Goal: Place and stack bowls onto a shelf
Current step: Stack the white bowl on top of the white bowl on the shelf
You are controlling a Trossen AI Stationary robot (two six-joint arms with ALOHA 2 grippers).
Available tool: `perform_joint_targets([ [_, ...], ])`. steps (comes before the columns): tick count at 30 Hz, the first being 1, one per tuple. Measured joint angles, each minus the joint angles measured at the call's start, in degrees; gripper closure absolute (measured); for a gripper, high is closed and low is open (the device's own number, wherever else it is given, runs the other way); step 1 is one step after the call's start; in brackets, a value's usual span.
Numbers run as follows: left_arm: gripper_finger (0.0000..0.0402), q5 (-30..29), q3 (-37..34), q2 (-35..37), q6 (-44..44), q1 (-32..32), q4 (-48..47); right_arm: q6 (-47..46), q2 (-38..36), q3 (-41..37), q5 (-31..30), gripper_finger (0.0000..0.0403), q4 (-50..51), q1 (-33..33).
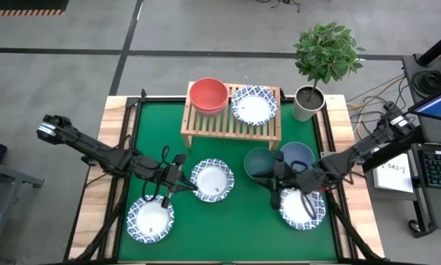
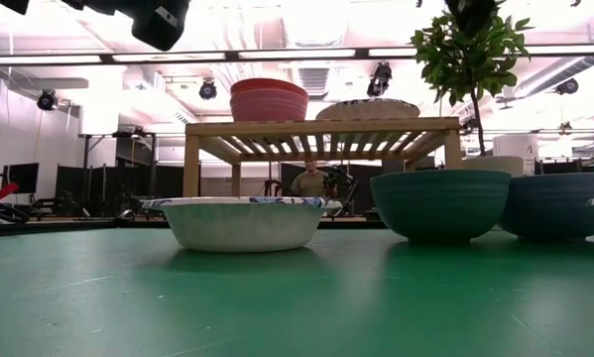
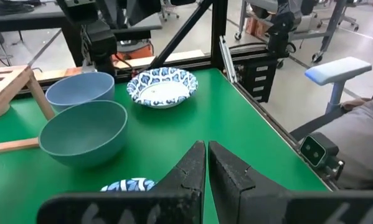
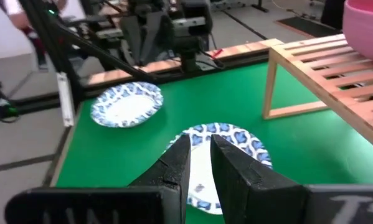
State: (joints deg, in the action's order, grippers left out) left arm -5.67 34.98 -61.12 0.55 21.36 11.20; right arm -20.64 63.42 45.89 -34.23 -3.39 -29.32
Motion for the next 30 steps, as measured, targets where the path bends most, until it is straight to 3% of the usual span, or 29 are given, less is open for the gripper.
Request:
perform_joint_targets([
  [7,0.04,0.02,0.0,0.13,0.43,-0.01,-1.62,-0.61,6.24,5.48,5.04,0.0351,3.88,3.02],
  [21,0.04,0.02,0.0,0.79,1.09,-0.02,-2.78,-0.82,23.76,30.21,8.64,0.0351,35.61,6.39],
  [26,0.04,0.07,0.0,1.18,2.02,0.05,-2.79,1.3,28.76,35.92,16.79,0.0351,37.57,8.12],
  [30,0.04,0.07,0.0,1.18,2.02,0.05,-3.12,3.07,31.6,38.52,19.53,0.0351,38.42,9.01],
])
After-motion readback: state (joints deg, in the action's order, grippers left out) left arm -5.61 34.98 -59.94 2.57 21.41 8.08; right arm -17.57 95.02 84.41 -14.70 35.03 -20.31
